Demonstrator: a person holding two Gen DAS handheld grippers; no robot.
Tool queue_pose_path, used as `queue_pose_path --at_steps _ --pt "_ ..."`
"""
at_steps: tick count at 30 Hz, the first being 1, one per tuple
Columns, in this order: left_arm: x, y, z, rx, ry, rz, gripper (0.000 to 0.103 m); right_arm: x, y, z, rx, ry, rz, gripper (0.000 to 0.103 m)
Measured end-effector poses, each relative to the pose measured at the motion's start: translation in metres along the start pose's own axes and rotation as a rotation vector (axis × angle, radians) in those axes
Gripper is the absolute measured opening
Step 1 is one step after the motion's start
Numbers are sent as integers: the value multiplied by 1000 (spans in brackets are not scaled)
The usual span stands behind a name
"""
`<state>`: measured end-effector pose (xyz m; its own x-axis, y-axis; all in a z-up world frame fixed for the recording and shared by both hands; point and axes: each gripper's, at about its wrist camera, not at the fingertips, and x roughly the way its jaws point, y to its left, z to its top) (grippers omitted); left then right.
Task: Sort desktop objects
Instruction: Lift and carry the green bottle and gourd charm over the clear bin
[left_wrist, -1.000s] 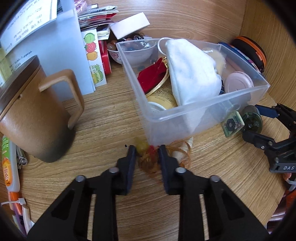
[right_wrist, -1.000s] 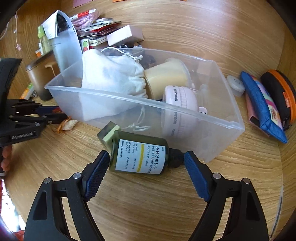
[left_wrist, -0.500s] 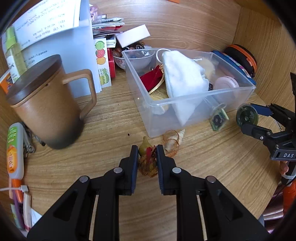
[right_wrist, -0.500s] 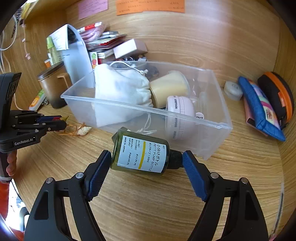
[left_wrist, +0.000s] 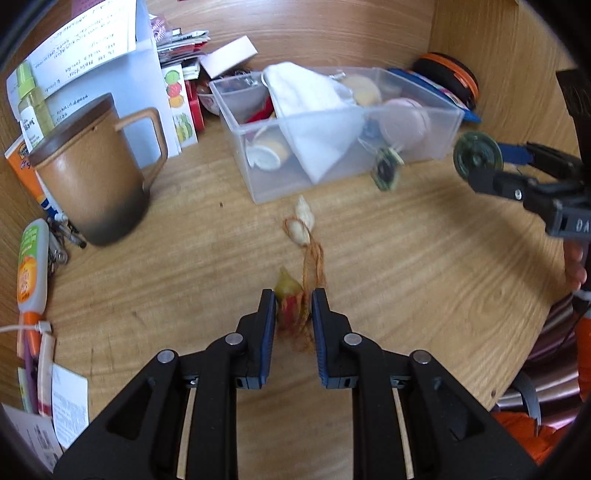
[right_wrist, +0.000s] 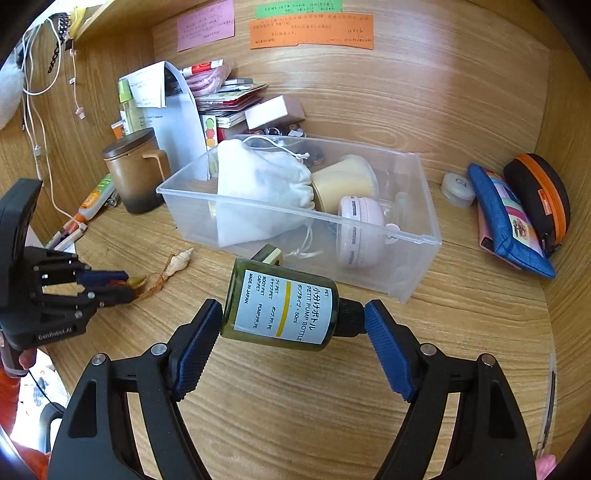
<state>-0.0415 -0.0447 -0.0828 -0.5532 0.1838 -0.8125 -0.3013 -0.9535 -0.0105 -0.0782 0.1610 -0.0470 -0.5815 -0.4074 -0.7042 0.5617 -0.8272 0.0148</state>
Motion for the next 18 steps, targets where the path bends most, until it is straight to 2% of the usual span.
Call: queue_pose_path --at_steps 5,12,15,18 --pt "-16 1 -4 -2 -33 -3 36 -4 -1 -3 2 -4 5 77" --pt "-17 16 9 -53 -46 42 38 -4 -2 -5 13 -7 22 77" --pt "-5 24 13 -78 -19 61 38 -4 -2 -6 13 -5 22 77" --pt "-2 24 13 -80 -12 35 38 -4 -5 -7 15 -1 18 77"
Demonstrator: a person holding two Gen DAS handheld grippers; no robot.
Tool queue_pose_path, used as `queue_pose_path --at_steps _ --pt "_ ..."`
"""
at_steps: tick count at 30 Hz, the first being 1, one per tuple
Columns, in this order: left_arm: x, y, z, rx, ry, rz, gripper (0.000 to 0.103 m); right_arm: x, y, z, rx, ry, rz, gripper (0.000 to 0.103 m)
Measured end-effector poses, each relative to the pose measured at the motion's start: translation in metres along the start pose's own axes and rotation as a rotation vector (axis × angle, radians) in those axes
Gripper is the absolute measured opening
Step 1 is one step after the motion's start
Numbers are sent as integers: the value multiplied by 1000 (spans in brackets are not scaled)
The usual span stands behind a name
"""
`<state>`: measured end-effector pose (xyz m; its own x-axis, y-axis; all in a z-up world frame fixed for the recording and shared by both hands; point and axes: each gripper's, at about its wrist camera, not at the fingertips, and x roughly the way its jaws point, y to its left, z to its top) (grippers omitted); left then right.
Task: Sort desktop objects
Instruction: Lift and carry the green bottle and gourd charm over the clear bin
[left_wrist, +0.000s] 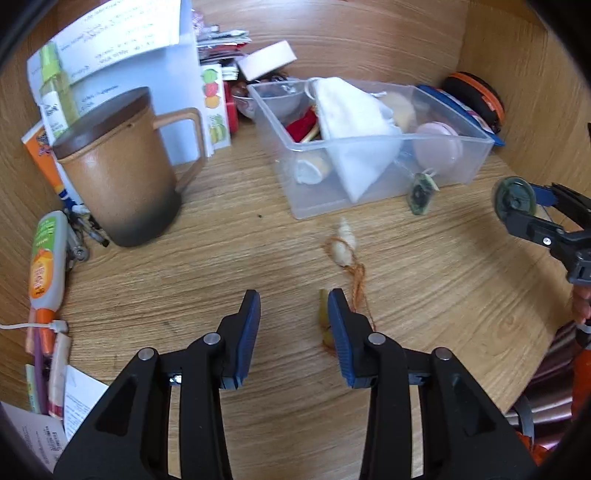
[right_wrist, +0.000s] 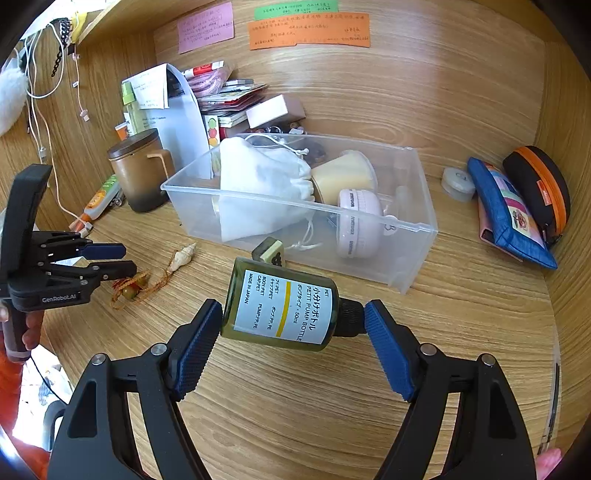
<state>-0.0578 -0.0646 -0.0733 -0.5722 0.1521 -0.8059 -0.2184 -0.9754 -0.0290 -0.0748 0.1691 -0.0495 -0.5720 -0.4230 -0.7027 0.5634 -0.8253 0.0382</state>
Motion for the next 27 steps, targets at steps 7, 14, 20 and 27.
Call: queue_pose_path --at_steps 7,14,20,27 --pt "4 -21 -7 62 20 -4 38 4 -4 1 16 8 13 77" --pt "9 -24 -11 58 31 -4 19 6 1 -1 0 11 19 77" --pt "-5 -28 1 66 -22 10 19 2 -2 6 1 -5 11 77" --pt "-37 -28 29 60 -129 1 19 -11 -4 27 -17 -55 -19 77"
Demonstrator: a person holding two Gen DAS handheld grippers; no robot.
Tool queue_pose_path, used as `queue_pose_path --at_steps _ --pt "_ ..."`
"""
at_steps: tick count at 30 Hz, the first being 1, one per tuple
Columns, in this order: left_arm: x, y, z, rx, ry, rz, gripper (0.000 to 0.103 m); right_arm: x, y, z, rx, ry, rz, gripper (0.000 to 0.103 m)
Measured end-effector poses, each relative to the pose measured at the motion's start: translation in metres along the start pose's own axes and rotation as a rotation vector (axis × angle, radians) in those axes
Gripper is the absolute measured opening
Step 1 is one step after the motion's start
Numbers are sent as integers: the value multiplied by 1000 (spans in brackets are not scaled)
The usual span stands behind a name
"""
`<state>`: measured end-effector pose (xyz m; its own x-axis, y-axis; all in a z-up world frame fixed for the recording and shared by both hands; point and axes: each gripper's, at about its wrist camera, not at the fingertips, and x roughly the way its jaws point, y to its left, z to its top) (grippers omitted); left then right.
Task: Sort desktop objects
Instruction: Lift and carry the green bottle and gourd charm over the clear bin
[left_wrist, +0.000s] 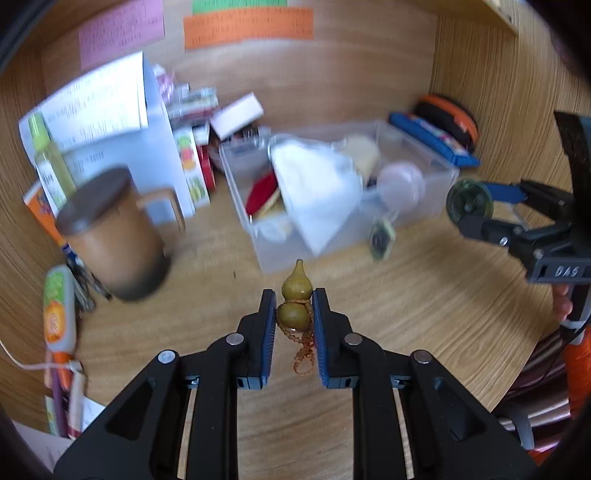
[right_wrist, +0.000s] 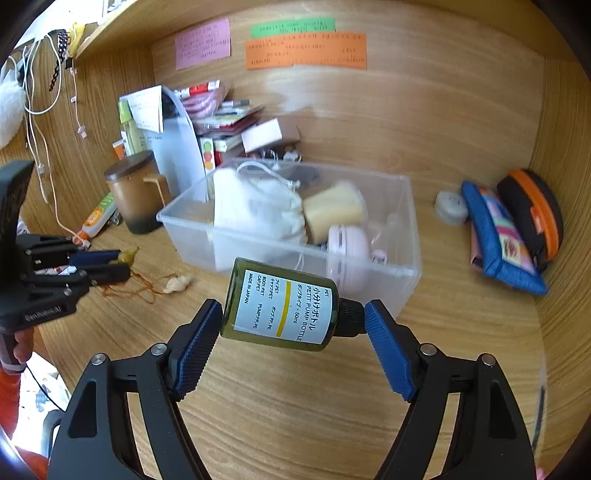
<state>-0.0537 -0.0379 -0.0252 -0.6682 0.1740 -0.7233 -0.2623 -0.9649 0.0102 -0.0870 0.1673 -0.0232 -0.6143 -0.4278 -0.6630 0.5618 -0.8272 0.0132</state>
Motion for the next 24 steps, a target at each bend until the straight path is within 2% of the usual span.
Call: queue_pose_path --at_steps 11,20,24 --pt "-19 -7 52 29 -106 -27 19 -4 -3 33 -33 -46 -36 77" --pt "-4 0 92 12 -125 -65 19 11 -10 57 -47 -56 -40 77" --pt "10 5 102 -4 -116 -58 19 24 -12 67 -57 -49 -35 77"
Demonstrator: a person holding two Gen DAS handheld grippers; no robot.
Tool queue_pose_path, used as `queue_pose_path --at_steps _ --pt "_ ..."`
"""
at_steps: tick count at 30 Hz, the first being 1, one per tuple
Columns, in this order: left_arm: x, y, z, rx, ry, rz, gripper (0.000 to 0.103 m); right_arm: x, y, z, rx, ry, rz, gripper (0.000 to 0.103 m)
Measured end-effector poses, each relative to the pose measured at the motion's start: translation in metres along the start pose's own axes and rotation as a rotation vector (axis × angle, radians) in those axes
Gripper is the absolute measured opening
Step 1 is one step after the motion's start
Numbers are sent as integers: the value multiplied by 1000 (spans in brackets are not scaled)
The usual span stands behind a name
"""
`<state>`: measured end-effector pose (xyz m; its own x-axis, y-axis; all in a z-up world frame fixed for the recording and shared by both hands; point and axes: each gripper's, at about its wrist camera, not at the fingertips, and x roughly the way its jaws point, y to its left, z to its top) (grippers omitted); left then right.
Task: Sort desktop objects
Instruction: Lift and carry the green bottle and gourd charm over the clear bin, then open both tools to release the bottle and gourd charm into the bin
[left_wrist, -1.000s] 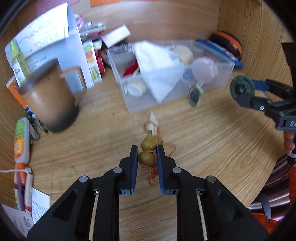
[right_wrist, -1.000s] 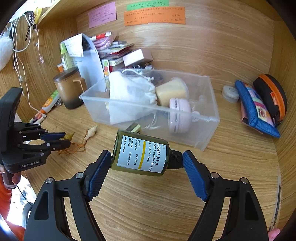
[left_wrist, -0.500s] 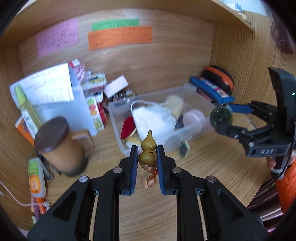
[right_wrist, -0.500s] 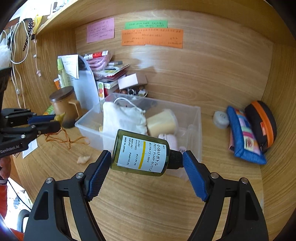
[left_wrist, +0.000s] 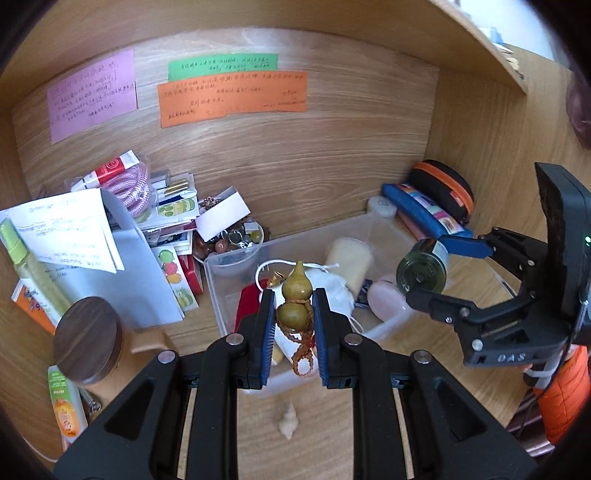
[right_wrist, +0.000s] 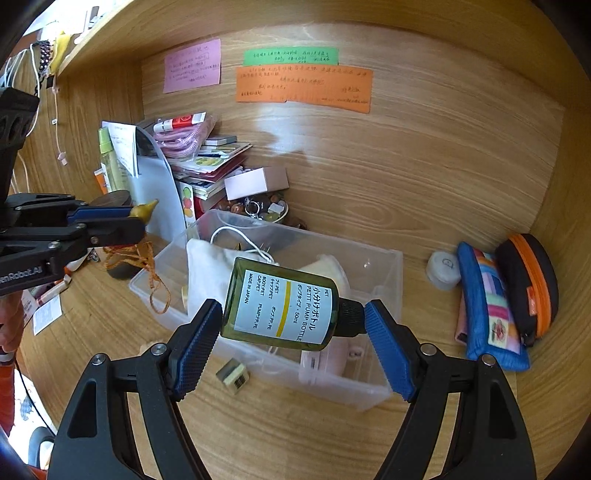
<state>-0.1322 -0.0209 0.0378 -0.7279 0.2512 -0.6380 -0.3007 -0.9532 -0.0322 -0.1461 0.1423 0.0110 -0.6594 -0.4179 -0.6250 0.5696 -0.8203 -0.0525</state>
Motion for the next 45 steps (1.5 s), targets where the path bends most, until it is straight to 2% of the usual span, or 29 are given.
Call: queue_pose_path --at_steps 10,17,30,38,45 --pt "48 14 -2 -26 77 -15 19 43 3 9 -24 51 23 77" --pt "71 19 -8 -29 128 -33 19 67 9 8 -39 89 75 77" --pt "89 26 -18 -37 156 -37 20 81 19 0 -87 106 80 78" --pt "84 27 -18 -39 145 -3 40 79 20 1 -100 106 56 78" --pt "65 24 -19 -30 115 28 54 62 22 7 -105 67 27 78"
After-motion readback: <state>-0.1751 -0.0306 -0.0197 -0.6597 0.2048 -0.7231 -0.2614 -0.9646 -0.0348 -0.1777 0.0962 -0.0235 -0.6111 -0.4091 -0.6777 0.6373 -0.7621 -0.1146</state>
